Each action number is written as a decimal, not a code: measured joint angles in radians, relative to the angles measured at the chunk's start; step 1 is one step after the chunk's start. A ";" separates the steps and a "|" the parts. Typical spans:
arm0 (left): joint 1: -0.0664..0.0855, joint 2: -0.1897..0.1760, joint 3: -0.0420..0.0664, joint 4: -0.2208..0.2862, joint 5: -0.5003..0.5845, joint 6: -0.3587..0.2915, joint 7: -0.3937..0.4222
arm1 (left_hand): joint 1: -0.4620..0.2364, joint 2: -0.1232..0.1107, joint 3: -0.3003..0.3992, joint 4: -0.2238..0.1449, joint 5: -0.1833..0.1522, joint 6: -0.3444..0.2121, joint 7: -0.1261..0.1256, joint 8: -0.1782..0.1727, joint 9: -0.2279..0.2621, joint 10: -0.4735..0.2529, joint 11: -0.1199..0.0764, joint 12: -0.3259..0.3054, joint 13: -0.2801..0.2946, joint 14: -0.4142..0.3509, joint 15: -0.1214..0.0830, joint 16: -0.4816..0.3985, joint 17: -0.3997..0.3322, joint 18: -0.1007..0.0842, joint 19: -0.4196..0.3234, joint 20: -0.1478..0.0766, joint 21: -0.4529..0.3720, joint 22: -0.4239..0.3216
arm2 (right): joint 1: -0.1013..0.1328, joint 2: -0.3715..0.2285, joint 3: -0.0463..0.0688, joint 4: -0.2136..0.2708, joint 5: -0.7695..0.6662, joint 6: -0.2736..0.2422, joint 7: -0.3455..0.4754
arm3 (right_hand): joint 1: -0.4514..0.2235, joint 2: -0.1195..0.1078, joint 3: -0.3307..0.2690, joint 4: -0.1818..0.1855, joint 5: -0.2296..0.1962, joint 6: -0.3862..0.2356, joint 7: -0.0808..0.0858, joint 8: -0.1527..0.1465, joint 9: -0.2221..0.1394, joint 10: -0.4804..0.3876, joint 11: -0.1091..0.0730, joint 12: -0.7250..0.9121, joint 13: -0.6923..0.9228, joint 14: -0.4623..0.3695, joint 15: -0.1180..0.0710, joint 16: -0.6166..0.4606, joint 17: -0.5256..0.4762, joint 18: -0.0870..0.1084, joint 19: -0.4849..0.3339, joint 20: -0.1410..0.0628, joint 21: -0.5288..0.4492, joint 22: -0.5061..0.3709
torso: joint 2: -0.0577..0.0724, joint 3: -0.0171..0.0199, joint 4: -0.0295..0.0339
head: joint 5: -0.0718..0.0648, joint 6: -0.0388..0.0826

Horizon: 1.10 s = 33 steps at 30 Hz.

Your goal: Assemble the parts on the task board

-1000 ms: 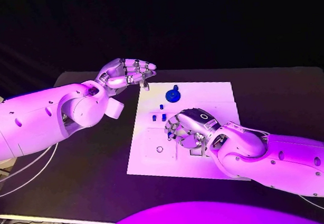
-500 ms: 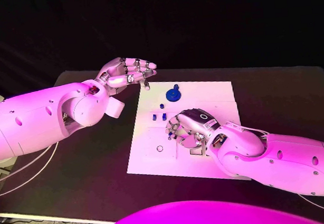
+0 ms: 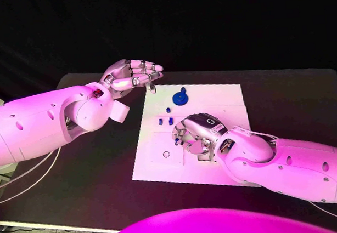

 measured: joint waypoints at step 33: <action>0.000 -0.002 0.000 0.000 0.000 0.000 -0.001 | 0.000 0.000 0.000 0.000 0.000 0.000 0.000 0.000 0.000 0.000 0.000 -0.003 -0.002 0.000 0.000 0.000 0.000 0.000 0.003 -0.004 0.000 -0.001 | 0.001 0.006 0.001 0.005 -0.024 0.057 -0.029 | -0.059 -0.041 -0.028 0.009 0.000 -0.011 0.008 -0.024 0.001 -0.015 0.008 -0.004 -0.018 0.000 0.000 0.000 -0.020 0.000 0.000 0.000 -0.041 0.000 | 0.000 -0.0001 -0.0006 | -0.001 -0.001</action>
